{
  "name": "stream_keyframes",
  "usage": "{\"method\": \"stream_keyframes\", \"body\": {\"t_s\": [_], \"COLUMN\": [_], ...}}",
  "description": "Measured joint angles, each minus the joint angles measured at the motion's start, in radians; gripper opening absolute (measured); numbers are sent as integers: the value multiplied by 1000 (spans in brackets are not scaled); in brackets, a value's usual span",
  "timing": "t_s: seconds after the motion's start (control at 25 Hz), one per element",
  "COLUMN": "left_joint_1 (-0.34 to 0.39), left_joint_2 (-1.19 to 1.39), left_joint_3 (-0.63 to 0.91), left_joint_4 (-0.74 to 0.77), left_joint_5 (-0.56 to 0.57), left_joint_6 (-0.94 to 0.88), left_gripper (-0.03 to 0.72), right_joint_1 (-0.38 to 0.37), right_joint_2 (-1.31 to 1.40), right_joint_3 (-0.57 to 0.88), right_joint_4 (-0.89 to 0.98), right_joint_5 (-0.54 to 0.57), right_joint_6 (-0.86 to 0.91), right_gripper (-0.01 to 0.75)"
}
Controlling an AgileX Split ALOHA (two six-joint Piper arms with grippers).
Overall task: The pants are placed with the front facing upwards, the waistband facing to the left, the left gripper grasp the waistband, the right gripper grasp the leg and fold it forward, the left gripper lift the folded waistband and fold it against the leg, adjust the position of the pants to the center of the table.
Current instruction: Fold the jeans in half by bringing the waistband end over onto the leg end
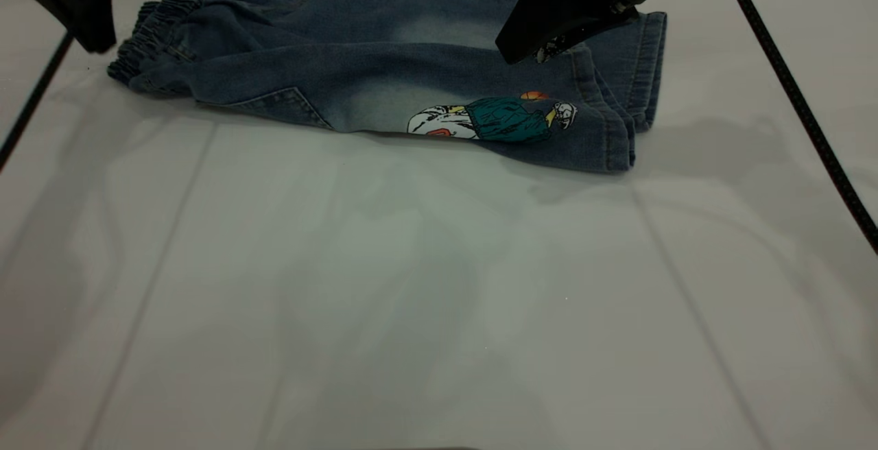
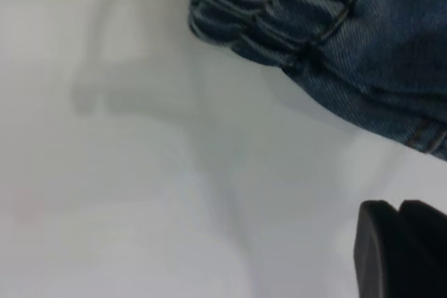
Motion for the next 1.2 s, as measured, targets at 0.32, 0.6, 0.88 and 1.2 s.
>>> {"method": "stream_keyframes", "body": {"t_s": [0.32,0.6,0.88,1.2], "left_joint_1": [6,12,12,12], "left_joint_2": [7,51,95,132], "left_joint_3": [0,0,0,-2], "left_joint_4": [193,208,100,77], "left_joint_5": [-131,-219,-323,-381], "left_joint_6": [-26,-74,-73,-72], "left_gripper": [345,518,525,519], "right_joint_1": [0,0,0,0], "right_joint_2": [0,0,0,0], "right_joint_3": [-1,-1,-1,-1], "right_joint_4": [0,8,9,10], "right_joint_5": [2,3,10,13], "right_joint_6": [0,0,0,0], "right_gripper": [267,267,267,267]}}
